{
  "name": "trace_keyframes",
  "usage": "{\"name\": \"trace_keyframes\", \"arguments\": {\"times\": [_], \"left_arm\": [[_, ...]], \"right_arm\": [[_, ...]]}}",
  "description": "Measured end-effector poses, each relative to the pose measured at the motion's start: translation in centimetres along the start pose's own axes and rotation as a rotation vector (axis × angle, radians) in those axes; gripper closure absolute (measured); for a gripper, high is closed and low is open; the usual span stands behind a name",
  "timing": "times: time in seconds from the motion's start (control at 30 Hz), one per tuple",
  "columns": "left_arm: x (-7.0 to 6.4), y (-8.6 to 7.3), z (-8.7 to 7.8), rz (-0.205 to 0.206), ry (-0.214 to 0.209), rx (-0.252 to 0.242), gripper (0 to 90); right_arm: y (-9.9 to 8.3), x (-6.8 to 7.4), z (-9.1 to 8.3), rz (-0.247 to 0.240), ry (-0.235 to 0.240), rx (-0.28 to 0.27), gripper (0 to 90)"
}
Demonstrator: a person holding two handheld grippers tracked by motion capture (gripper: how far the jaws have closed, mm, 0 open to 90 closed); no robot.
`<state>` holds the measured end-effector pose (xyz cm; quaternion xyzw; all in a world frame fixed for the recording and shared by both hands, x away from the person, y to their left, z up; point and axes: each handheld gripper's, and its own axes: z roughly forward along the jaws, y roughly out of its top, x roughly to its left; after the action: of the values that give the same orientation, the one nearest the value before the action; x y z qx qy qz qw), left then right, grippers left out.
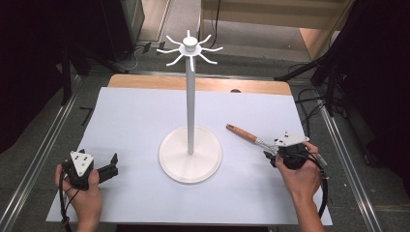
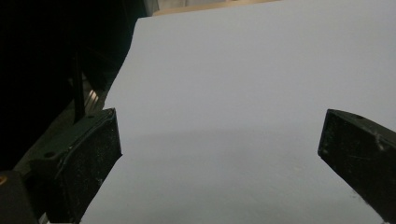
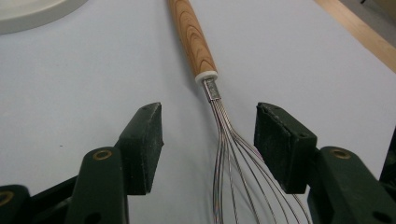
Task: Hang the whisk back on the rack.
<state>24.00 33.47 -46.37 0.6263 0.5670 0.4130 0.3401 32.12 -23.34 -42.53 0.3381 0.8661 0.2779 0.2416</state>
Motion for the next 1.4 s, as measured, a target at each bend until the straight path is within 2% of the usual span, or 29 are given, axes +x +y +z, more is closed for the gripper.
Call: {"name": "trace_keyframes", "arguments": {"times": [0.2,0.43,0.67,0.8,0.9,1.03,1.2,1.4], "left_arm": [[0.0,0.0,0.0,-0.002,-0.004,0.001,0.0],[0.0,0.0,0.0,-0.005,-0.004,0.004,0.0],[0.0,0.0,0.0,0.002,-0.004,0.004,0.0],[0.0,0.0,0.0,0.002,-0.003,0.003,0.0],[0.0,0.0,0.0,-0.001,-0.004,-0.001,0.0],[0.0,0.0,0.0,0.0,-0.003,0.002,0.0],[0.0,0.0,0.0,-0.001,-0.005,-0.001,0.0],[0.0,0.0,0.0,-0.003,-0.005,0.001,0.0]], "right_arm": [[1.0,-0.3,1.0,-0.043,0.029,0.073,47.2],[2.3,-0.7,1.8,-0.067,0.058,0.121,47.2],[3.1,-0.9,3.2,-0.101,0.082,0.207,48.1],[3.5,-1.2,3.8,-0.113,0.092,0.238,49.9],[4.0,-1.5,4.1,-0.122,0.133,0.255,53.9],[4.9,-1.7,4.5,-0.152,0.156,0.306,55.0],[5.7,-2.0,5.5,-0.168,0.181,0.366,56.0],[6.4,-2.4,6.5,-0.165,0.203,0.382,57.9]]}}
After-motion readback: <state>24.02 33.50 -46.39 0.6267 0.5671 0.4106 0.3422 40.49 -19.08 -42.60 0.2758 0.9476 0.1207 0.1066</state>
